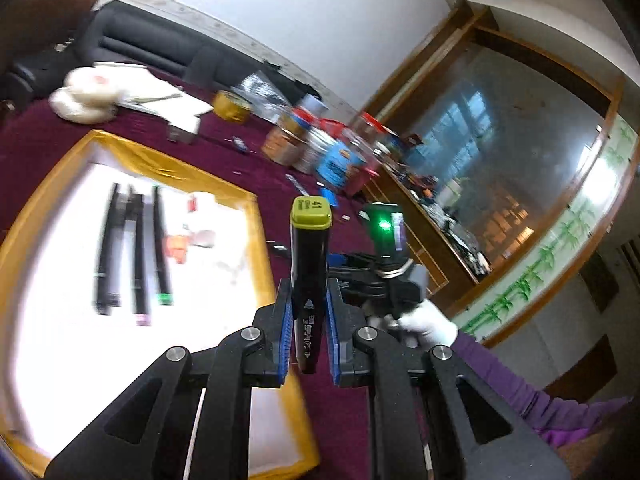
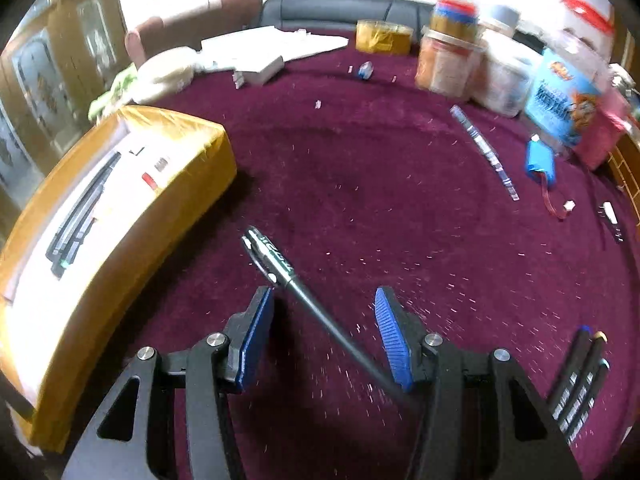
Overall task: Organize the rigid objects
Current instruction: 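Carry the yellow-capped marker to the box with left while right carries its markers, then open both grippers to release the markers in the box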
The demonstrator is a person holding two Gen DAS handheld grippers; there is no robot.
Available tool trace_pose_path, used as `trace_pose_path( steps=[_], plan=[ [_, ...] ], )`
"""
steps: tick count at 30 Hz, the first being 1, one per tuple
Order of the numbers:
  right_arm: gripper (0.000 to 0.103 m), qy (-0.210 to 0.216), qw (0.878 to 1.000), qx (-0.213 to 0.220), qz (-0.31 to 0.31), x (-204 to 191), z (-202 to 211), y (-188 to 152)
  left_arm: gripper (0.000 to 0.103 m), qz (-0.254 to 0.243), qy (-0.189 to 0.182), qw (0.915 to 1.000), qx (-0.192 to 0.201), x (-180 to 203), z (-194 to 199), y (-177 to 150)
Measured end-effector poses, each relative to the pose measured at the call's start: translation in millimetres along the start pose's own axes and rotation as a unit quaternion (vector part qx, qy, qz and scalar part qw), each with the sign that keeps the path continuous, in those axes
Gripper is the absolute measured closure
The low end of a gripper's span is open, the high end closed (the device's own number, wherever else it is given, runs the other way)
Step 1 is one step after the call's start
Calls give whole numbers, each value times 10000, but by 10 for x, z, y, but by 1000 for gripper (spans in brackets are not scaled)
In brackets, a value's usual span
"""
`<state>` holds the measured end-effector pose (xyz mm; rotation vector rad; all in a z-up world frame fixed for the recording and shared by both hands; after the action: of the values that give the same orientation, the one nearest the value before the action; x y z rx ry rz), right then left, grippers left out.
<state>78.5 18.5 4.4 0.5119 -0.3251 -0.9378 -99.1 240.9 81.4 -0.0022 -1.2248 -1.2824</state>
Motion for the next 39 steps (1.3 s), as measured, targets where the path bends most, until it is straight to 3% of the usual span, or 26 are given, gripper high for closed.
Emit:
trace_pose_path(
  steps=[3,5,6,7,14,23,35,39],
  plan=[
    [62,25,10000,2,-41,10,-13,-1,91,152,227,9995,139,-231,176,49],
    [77,-6,10000,43,-3,-1,22,-40,91,278,351,9988,200,-366,257,63],
    [91,-5,10000,39,-53,-3,41,-50,91,400,447,9979,250,-472,301,91],
    [96,1,9999,23,-109,-2,51,-60,91,484,498,9972,268,-541,322,104],
    [96,276,9981,280,-476,-99,235,-75,91,841,913,9916,367,-904,447,282],
    [95,1245,9845,849,-903,-205,820,19,90,927,1511,9841,122,-1235,333,597],
    [95,2598,9580,532,-1092,-872,630,199,86,1111,1900,9738,-570,-1542,-21,829],
    [95,2726,9554,345,-1080,-1125,469,262,86,745,2374,9648,-849,-1567,-267,918]
  ],
)
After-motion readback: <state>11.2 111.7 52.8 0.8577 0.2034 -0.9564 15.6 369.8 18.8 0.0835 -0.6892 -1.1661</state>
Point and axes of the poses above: each gripper's, at about its wrist camera, not at the fingertips, and z roughly against the way its jaws point, x to its right, y to its top, the point moved 1 cm from there along -z, roughly the way its jaws point, and after that the axes turned 6 degrees about z, right-handed, at the moved point
